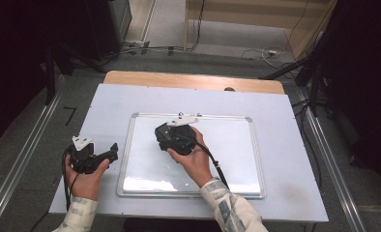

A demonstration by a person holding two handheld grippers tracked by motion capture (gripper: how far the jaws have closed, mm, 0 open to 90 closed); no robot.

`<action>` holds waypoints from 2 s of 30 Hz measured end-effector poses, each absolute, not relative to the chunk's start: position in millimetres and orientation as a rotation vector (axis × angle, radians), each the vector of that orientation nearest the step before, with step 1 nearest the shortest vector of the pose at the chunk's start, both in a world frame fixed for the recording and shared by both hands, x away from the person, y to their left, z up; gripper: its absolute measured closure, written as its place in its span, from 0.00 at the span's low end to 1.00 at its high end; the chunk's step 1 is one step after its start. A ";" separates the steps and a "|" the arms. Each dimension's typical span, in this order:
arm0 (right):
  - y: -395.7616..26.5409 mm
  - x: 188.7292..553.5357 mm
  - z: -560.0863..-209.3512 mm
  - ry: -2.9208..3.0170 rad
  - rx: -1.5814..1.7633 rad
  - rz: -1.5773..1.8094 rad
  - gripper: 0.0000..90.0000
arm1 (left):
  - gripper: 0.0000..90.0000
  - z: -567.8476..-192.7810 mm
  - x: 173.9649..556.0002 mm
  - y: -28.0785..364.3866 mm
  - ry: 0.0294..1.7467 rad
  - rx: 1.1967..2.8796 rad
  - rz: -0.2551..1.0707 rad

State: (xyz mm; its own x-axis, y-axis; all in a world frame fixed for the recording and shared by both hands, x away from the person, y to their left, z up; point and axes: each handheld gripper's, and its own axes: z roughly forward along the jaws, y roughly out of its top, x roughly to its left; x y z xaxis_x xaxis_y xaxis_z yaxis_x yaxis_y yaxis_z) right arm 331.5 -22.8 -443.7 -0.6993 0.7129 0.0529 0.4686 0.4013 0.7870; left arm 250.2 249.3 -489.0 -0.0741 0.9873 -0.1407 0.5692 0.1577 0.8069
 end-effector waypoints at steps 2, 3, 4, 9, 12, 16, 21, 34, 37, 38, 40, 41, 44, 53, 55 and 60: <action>-26.5 332.4 -444.9 2.365 1.038 1.181 0.43 | 0.09 -488.8 250.1 249.3 1.734 1.492 0.757; -28.0 332.4 -445.2 2.361 1.046 1.179 0.43 | 0.09 -488.7 250.1 249.3 1.733 1.493 0.758; -29.7 332.7 -445.5 2.359 1.043 1.179 0.43 | 0.10 -488.8 250.2 249.1 1.733 1.491 0.757; -38.2 332.5 -448.0 2.346 1.060 1.167 0.43 | 0.09 -488.6 250.1 249.4 1.733 1.492 0.756; -43.4 333.1 -450.5 2.339 1.074 1.158 0.43 | 0.09 -488.7 250.0 249.8 1.733 1.498 0.755; -48.7 333.1 -453.3 2.333 1.080 1.145 0.43 | 0.09 -488.6 250.1 249.7 1.733 1.494 0.755; -55.0 332.6 -455.7 2.332 1.082 1.123 0.43 | 0.09 -488.9 250.4 248.7 1.732 1.493 0.756; -77.1 338.0 -460.2 2.307 1.142 1.084 0.43 | 0.10 -489.0 250.7 248.9 1.732 1.492 0.753; -81.4 338.6 -460.7 2.302 1.150 1.080 0.43 | 0.10 -489.1 251.0 248.6 1.732 1.496 0.752; -82.5 338.8 -460.6 2.298 1.157 1.080 0.43 | 0.09 -489.1 251.0 248.4 1.732 1.495 0.751; -85.5 340.0 -460.6 2.292 1.160 1.078 0.43 | 0.10 -489.2 251.0 248.3 1.732 1.494 0.752; -87.0 340.5 -460.5 2.288 1.167 1.075 0.43 | 0.09 -489.3 251.1 248.3 1.732 1.493 0.752; -92.4 342.8 -460.3 2.270 1.183 1.072 0.43 | 0.09 -489.6 251.3 248.8 1.734 1.497 0.754; -109.5 347.9 -462.2 2.232 1.222 1.032 0.43 | 0.10 -489.5 251.2 248.8 1.734 1.497 0.753; -113.3 349.4 -463.0 2.226 1.228 1.021 0.43 | 0.10 -489.6 251.2 248.8 1.734 1.498 0.753; -122.2 353.8 -464.8 2.207 1.251 0.994 0.43 | 0.10 -489.6 251.4 248.6 1.734 1.498 0.753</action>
State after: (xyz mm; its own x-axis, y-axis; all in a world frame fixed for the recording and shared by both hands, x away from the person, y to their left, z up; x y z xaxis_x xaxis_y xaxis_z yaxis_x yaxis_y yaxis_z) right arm 353.8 -122.2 -464.8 -0.5109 0.8596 -0.0077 0.5641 0.3420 0.7516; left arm 251.4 248.6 -489.6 -0.0724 0.9874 -0.1405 0.5710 0.1565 0.8059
